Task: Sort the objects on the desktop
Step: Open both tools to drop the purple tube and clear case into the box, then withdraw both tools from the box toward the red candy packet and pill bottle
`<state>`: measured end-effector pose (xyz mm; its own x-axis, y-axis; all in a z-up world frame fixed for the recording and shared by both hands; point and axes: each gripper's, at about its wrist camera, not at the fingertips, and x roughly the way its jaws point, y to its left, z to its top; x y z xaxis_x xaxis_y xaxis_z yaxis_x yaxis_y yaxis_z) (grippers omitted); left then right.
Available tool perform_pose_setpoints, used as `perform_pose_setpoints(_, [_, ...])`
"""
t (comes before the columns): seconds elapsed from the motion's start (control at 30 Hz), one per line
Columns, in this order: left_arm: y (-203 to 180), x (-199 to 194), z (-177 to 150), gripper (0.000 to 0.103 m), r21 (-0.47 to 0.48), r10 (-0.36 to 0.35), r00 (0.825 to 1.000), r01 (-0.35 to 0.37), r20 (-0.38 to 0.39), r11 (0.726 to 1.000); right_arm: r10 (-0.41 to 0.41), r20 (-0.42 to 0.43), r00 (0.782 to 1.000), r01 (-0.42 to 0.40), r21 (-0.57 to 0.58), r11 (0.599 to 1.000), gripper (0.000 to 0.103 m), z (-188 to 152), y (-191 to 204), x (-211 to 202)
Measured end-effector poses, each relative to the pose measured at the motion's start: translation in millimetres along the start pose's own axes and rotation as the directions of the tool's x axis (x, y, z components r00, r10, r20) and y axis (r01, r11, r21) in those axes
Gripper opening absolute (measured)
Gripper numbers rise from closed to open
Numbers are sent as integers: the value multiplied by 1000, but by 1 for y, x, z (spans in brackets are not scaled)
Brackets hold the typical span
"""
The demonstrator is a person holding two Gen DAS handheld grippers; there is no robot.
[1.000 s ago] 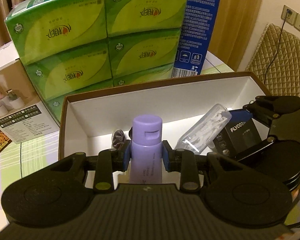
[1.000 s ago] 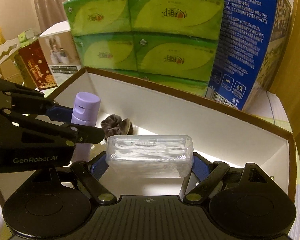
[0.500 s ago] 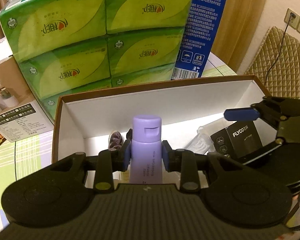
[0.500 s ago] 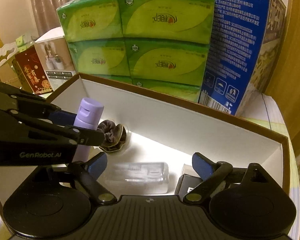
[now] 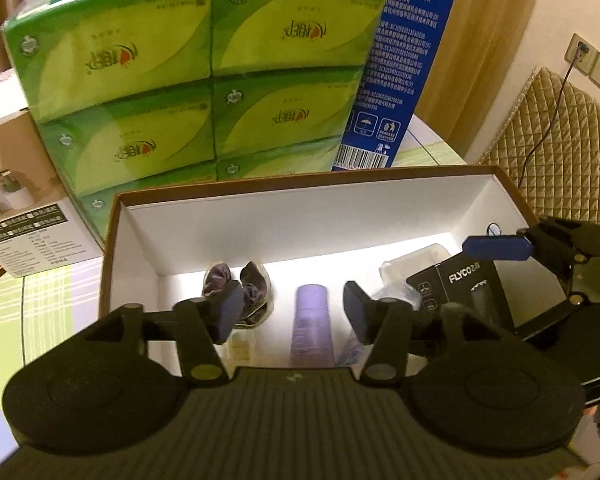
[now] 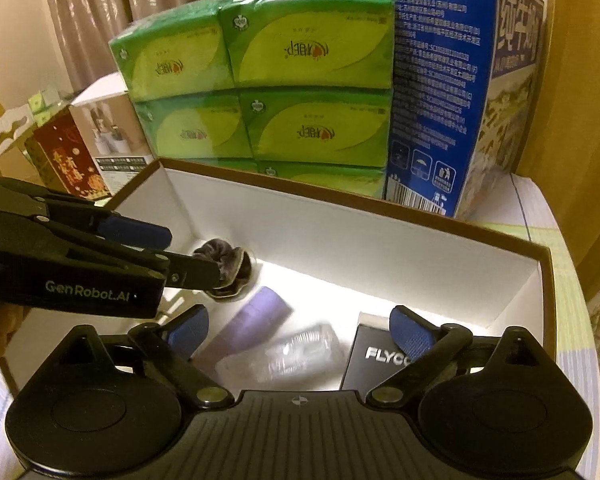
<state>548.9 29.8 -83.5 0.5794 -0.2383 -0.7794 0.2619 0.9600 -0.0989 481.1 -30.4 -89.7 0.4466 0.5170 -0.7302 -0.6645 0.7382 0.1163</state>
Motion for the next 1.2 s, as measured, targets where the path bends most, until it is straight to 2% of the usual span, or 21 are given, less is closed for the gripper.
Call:
perform_pose_setpoints(0.13, [1, -13, -8, 67, -4, 21, 1000, -21, 4, 1000, 14, 0, 1000, -14, 45, 999, 97, -8, 1, -15])
perform_pose_setpoints(0.3, [2, -40, -23, 72, -14, 45, 999, -45, 22, 999, 0, -6, 1000, 1, 79, 997, 99, -21, 6, -34])
perform_pose_setpoints(0.43, [1, -65, -34, 79, -28, 60, 997, -59, 44, 998, -25, 7, 1000, 24, 90, 996, 101, -33, 12, -55])
perform_pose_setpoints(0.6, [-1, -99, -51, 83, -28, 88, 993, -86, 78, 996, -16, 21, 1000, 13, 136, 991, 101, -47, 19, -80])
perform_pose_setpoints(0.8, [-4, -131, -76, 86, -60, 106, 992, -102, 72, 993, -9, 34, 999, 3, 172, 985, 101, -60, 32, -109])
perform_pose_setpoints(1.2, [-23, -188, -124, 91, -90, 149, 985, -142, 83, 986, 1, 44, 999, -8, 154, 988, 101, -88, 67, -159])
